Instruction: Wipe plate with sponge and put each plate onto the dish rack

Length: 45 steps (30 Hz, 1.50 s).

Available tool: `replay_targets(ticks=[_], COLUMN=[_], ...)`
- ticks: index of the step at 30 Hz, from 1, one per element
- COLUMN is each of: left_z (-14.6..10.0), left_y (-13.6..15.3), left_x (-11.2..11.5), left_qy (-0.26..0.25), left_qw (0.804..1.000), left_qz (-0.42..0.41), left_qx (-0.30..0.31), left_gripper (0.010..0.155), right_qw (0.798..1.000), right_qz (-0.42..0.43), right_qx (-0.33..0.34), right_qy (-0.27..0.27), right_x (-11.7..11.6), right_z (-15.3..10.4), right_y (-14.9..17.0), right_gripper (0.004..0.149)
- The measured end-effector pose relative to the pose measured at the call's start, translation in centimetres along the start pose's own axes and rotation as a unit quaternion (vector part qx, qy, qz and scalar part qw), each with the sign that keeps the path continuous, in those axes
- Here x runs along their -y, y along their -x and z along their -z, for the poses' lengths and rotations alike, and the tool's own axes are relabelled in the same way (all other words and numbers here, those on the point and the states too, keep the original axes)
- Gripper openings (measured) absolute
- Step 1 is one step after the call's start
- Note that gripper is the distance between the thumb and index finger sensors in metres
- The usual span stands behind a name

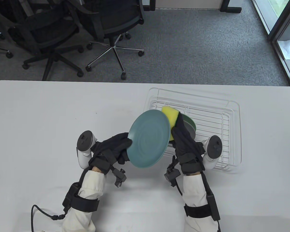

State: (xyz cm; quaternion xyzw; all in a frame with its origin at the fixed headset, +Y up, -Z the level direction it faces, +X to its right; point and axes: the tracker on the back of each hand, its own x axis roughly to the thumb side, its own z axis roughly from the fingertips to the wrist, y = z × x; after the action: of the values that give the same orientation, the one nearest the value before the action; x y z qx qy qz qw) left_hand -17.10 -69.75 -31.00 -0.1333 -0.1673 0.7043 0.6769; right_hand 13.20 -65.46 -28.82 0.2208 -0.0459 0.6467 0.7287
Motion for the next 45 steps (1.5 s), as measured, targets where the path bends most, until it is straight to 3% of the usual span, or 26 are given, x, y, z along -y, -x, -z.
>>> replay_targets(ticks=[10,17,24,27,38,45], left_z=[0.0,-0.2,-0.5,-0.8,-1.3,-1.5], left_y=[-0.9,-1.1,-0.6,-0.4,0.8,1.4], left_x=[1.7,2.3,2.1,1.4,-1.8,-2.8], left_qy=[0.055,0.041,-0.026,-0.082,-0.170,-0.201], left_qw=[0.998,0.998,0.998,0.994,0.982,0.978], left_qz=[-0.006,-0.035,-0.059,-0.070,-0.081,-0.058], left_qx=[0.019,0.023,-0.001,-0.001,-0.009,-0.015], left_gripper=[0.044,0.041,0.041,0.041,0.041,0.041], right_qw=[0.998,0.994,0.980,0.967,0.971,0.963], right_qz=[0.004,-0.066,-0.185,-0.239,-0.212,-0.257], right_qx=[-0.027,-0.023,0.003,0.010,-0.004,0.017], right_qy=[-0.056,-0.082,-0.077,-0.087,-0.114,-0.081], right_x=[-1.7,-3.7,-5.7,-6.9,-9.1,-9.4], right_z=[0.4,0.5,0.3,0.2,0.0,-0.7], right_y=[1.6,1.6,1.2,1.0,1.1,-1.9], right_gripper=[0.060,0.063,0.064,0.064,0.071,0.074])
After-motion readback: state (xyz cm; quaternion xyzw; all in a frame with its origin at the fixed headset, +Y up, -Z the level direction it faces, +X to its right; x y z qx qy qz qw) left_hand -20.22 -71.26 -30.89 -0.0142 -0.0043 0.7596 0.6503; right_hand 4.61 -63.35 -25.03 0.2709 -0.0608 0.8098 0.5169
